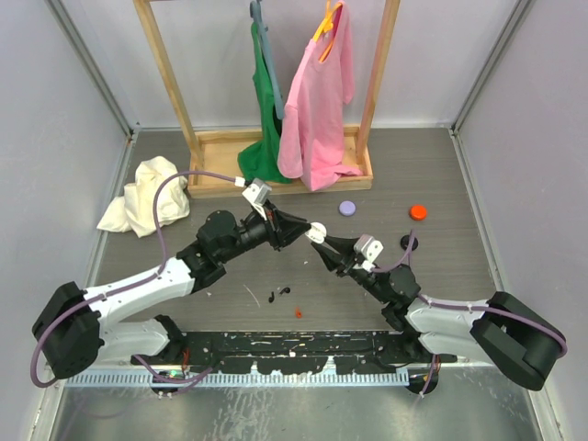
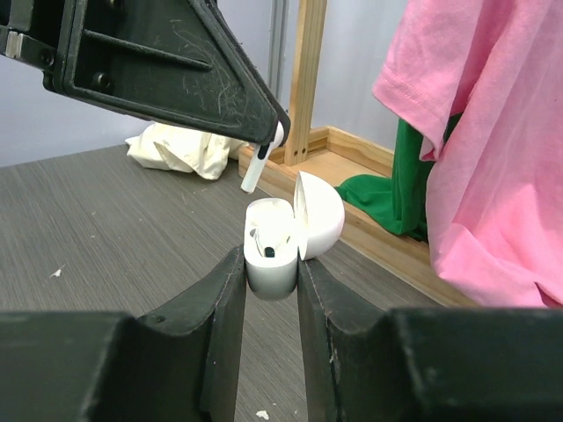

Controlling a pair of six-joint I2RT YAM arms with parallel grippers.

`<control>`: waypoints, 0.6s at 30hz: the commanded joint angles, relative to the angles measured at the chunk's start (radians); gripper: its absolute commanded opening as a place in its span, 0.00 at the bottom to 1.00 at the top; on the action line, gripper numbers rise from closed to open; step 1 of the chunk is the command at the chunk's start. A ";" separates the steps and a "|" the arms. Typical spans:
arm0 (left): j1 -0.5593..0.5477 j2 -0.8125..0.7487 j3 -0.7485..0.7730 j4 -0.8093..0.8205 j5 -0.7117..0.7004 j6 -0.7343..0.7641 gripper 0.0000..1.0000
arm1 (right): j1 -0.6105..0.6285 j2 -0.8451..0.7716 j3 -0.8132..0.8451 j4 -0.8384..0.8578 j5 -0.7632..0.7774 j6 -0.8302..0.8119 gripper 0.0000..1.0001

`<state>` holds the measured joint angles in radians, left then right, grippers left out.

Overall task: Insert the wireless bluetooth earbuds into the charging case
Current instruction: Place the earbud in the charging case.

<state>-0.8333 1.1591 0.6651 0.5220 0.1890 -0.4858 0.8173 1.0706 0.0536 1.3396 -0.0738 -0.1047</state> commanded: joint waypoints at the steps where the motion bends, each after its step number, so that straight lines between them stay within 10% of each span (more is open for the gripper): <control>1: -0.016 0.015 0.005 0.130 0.028 0.013 0.08 | 0.004 -0.026 -0.004 0.093 -0.011 0.018 0.01; 18: -0.032 0.055 -0.014 0.174 0.005 0.043 0.08 | 0.005 -0.040 -0.011 0.113 -0.011 0.035 0.01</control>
<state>-0.8600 1.2098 0.6552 0.6094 0.2054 -0.4763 0.8173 1.0508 0.0422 1.3617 -0.0738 -0.0803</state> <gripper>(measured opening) 0.159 0.327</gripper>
